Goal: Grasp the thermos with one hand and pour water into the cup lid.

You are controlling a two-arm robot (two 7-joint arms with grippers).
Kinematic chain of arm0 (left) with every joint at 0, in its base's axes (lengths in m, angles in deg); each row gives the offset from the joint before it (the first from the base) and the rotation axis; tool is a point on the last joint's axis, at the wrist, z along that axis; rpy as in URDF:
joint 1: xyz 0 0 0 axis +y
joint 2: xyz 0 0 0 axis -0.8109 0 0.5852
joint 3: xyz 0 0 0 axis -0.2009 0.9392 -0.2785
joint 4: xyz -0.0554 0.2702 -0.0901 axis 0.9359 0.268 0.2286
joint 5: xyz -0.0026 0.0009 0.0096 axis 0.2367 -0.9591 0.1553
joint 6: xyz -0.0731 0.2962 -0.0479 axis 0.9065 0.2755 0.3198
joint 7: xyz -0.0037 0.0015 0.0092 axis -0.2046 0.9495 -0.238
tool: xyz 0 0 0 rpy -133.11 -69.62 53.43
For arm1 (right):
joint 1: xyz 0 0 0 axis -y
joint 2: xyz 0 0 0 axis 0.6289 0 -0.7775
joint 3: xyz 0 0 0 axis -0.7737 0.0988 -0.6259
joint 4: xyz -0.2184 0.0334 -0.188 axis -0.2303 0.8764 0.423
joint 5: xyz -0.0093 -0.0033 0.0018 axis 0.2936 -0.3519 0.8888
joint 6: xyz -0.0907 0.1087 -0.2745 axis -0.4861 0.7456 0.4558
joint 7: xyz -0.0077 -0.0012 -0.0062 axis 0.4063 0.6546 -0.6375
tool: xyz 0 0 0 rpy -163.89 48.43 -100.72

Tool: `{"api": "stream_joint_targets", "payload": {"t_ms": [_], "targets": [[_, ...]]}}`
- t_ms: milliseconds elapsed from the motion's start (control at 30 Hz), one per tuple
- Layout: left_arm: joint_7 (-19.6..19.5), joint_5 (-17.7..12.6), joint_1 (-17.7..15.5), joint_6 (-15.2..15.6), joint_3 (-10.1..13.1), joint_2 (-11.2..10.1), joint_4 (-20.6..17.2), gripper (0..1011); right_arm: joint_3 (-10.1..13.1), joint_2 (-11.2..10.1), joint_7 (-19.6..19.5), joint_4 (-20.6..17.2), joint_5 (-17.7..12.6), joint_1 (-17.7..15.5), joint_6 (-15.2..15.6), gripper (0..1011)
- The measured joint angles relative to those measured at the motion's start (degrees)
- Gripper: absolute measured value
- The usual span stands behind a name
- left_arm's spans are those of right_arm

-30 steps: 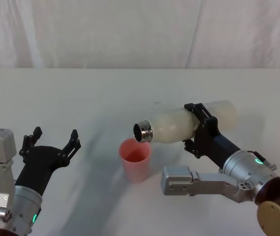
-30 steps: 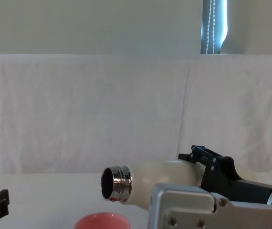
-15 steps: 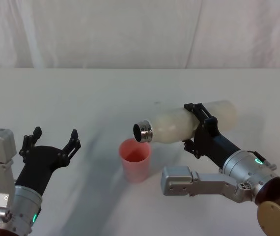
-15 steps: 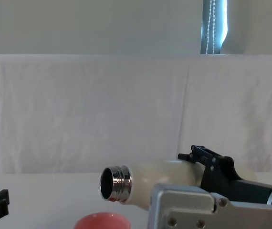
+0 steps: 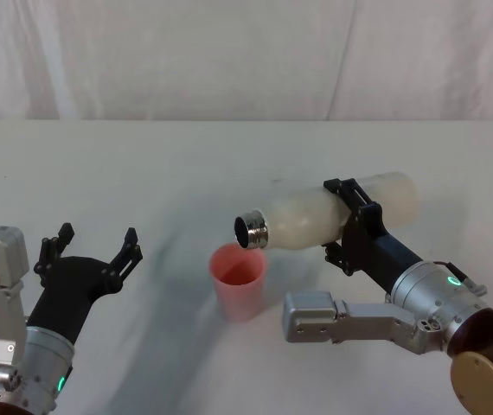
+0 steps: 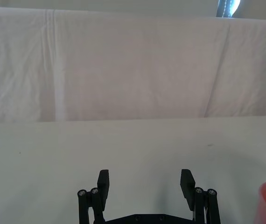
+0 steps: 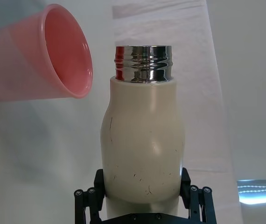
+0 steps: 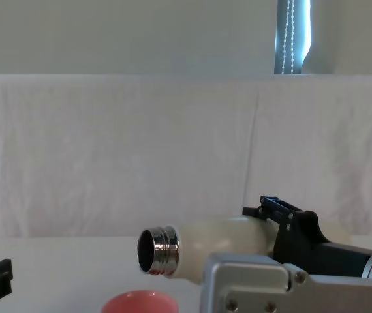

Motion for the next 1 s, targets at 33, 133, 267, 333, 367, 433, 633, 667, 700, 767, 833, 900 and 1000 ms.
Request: {"api": "stream_joint_targets", "payload": {"t_ms": [33,133,267,333,367,433,633,667,700,767,833,900,1000], "targets": [[0.0,0.0,0.0,0.0,0.0,0.0,0.0,1001,0.0,0.0,0.0,0.0,0.1,0.0,0.0,951],[0.0,0.0,0.0,0.0,0.0,0.0,0.0,1001,-0.3,0.0,0.1,0.2,0.7,0.3,0.3,951],[0.0,0.0,0.0,0.0,0.0,0.0,0.0,1001,-0.6,0.0,0.3,0.2,1.3,0.6,0.6,951],[0.0,0.0,0.0,0.0,0.0,0.0,0.0,1001,-0.7,0.0,0.4,0.2,1.5,0.7,0.7,951],[0.0,0.0,0.0,0.0,0.0,0.0,0.0,1001,-0.8,0.0,0.5,0.2,1.5,0.7,0.7,951],[0.0,0.0,0.0,0.0,0.0,0.0,0.0,1001,-0.8,0.0,0.5,0.3,1.6,0.8,0.7,951],[0.0,0.0,0.0,0.0,0.0,0.0,0.0,1001,-1.0,-0.1,0.5,0.4,1.8,0.9,0.6,951],[0.0,0.0,0.0,0.0,0.0,0.0,0.0,1001,-1.1,-0.2,0.6,0.4,1.8,1.0,0.6,951],[0.0,0.0,0.0,0.0,0.0,0.0,0.0,1001,-1.1,-0.2,0.6,0.4,1.8,1.0,0.6,951],[0.0,0.0,0.0,0.0,0.0,0.0,0.0,1001,-1.2,-0.3,0.6,0.4,1.9,1.0,0.6,951],[0.0,0.0,0.0,0.0,0.0,0.0,0.0,1001,-1.3,-0.4,0.7,0.4,2.3,1.2,0.6,951],[0.0,0.0,0.0,0.0,0.0,0.0,0.0,1001,-1.4,-0.5,0.8,0.3,2.5,1.3,0.6,951],[0.0,0.0,0.0,0.0,0.0,0.0,0.0,1001,-1.6,-0.7,0.9,0.2,2.8,1.4,0.6,951]]}}
